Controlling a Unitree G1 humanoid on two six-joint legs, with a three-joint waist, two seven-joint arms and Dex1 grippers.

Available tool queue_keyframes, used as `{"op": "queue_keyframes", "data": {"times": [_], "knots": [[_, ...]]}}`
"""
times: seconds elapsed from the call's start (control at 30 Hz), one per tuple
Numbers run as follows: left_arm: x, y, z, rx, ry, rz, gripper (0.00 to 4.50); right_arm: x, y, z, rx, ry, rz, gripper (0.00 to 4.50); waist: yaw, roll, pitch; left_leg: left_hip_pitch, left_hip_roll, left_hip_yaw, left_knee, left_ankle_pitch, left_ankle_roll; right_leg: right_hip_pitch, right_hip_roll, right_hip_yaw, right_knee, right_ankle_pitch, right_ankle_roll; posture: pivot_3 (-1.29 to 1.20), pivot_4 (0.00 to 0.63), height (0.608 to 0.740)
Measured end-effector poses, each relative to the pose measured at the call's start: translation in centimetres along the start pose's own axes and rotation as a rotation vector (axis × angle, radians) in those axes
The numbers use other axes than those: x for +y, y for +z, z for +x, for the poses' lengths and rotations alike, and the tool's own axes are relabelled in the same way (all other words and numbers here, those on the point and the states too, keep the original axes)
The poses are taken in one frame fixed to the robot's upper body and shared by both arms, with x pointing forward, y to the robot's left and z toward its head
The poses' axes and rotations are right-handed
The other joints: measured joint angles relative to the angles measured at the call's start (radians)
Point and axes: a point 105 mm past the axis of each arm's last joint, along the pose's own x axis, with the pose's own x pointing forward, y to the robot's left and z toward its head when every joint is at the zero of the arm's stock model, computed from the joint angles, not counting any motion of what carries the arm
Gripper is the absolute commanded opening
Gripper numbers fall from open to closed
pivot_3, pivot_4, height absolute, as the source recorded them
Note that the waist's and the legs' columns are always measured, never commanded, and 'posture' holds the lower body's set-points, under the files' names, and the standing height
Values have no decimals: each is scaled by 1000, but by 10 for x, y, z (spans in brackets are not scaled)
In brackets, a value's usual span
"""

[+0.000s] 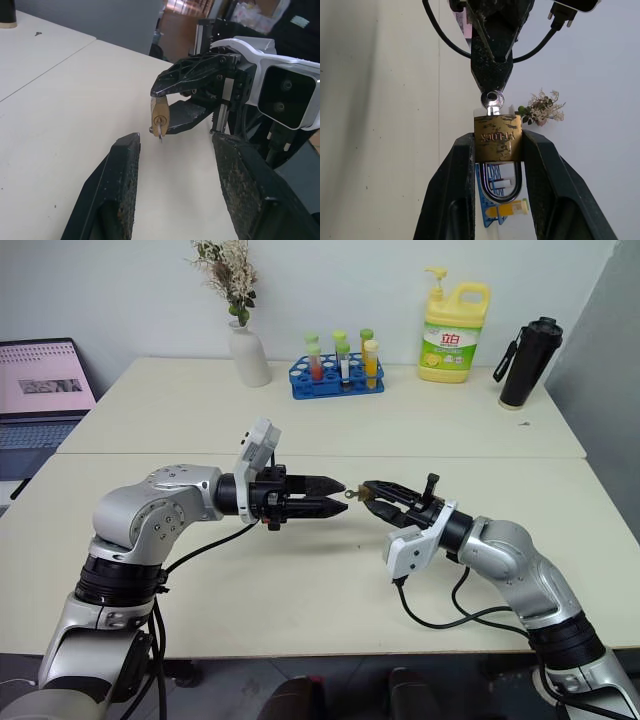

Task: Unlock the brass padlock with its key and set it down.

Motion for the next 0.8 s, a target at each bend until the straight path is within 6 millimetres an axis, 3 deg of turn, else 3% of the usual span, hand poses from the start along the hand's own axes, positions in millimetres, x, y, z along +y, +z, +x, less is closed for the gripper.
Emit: {"op": "queue_keyframes", "data": {"times": [0.37, 0.47, 0.67, 0.8], "knots": [[2, -2, 4, -11, 2, -17, 2398, 1, 0, -1, -1, 9, -4, 931, 0, 0, 0, 0, 0, 0, 0, 0, 0, 0, 0, 0, 0, 0, 0, 0, 150, 740], [3, -2, 5, -10, 4, -18, 1819, 0, 0, -1, -3, 9, -4, 931, 0, 0, 0, 0, 0, 0, 0, 0, 0, 0, 0, 0, 0, 0, 0, 0, 150, 740], [2, -2, 8, -20, -3, -24, 23, 0, 2, -1, -12, 7, -1, 931, 0, 0, 0, 0, 0, 0, 0, 0, 0, 0, 0, 0, 0, 0, 0, 0, 150, 740], [4, -3, 8, -20, 0, -29, 0, 0, 3, -1, -16, 11, -2, 931, 0, 0, 0, 0, 0, 0, 0, 0, 0, 0, 0, 0, 0, 0, 0, 0, 150, 740]]}}
